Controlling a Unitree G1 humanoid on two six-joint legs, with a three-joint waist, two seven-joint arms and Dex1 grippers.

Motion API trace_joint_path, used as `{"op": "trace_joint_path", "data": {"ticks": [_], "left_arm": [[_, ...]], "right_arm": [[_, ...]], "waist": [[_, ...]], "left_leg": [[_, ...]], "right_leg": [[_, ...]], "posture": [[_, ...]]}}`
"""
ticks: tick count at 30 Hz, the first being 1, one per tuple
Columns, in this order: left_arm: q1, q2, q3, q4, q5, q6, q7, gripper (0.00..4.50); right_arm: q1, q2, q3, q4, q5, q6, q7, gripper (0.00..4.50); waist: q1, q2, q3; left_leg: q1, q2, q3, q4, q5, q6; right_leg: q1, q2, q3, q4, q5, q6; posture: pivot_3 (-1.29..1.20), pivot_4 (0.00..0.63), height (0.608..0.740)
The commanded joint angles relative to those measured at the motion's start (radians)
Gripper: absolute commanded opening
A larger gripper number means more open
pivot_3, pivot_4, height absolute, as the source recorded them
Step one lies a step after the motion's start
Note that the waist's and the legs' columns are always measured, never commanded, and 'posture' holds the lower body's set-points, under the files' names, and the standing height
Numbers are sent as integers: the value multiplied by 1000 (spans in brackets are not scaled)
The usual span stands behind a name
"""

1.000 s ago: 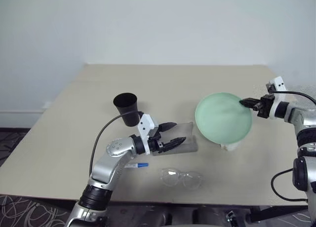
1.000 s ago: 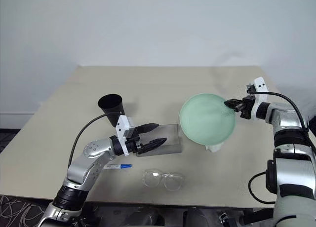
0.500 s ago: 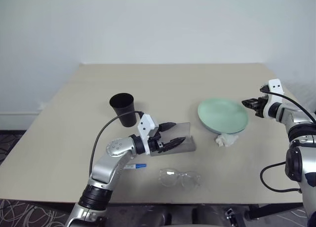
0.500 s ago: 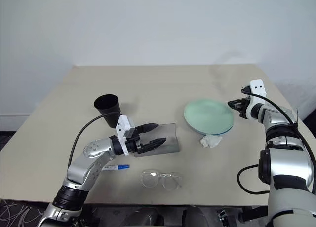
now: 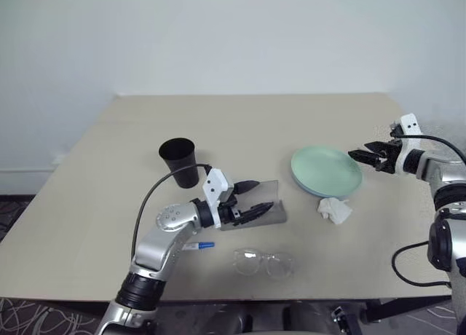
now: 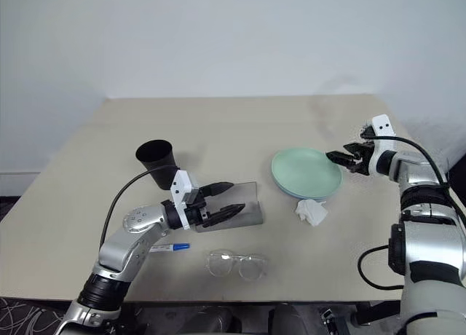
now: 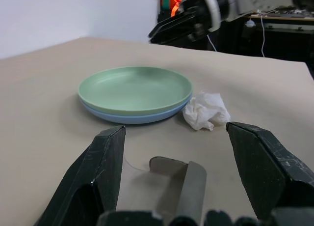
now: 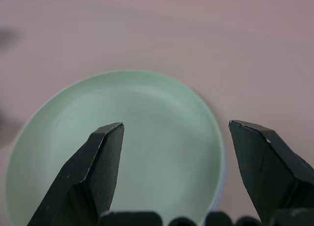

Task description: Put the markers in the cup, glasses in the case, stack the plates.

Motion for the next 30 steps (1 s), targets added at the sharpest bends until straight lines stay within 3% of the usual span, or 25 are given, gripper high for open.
{"op": "trace_joint_path", "data": {"ticks": [1,2,13,25,30], "left_arm": [[-12,11,30,-22,-7,-17,0,3469],[-14,14,31,-20,-8,-18,-1,3469],[-24,17,37,-7,-6,-22,-6,3469],[-25,10,34,-4,-4,-23,-3,3469],[-24,10,32,-4,-2,-23,-2,3469]], "right_arm": [[44,-34,20,-140,28,66,171,4283],[67,-41,28,-180,33,86,201,4467],[272,-74,71,-498,48,247,298,4467],[370,-56,122,-603,30,284,226,4467],[371,-50,136,-600,39,272,210,3310]], "waist": [[-1,0,0],[-2,0,0],[0,1,0],[0,1,0],[0,1,0]], "left_leg": [[0,0,0,0,0,0],[0,0,0,1,0,0],[0,1,0,4,-1,3],[0,1,1,5,0,3],[0,1,1,5,0,3]], "right_leg": [[0,0,0,0,0,0],[0,0,0,0,0,0],[1,1,0,1,4,4],[1,1,0,1,5,5],[1,1,0,1,5,6]], "posture": [[0,0,740],[0,0,740],[0,0,740],[0,0,740],[0,0,740]]}}
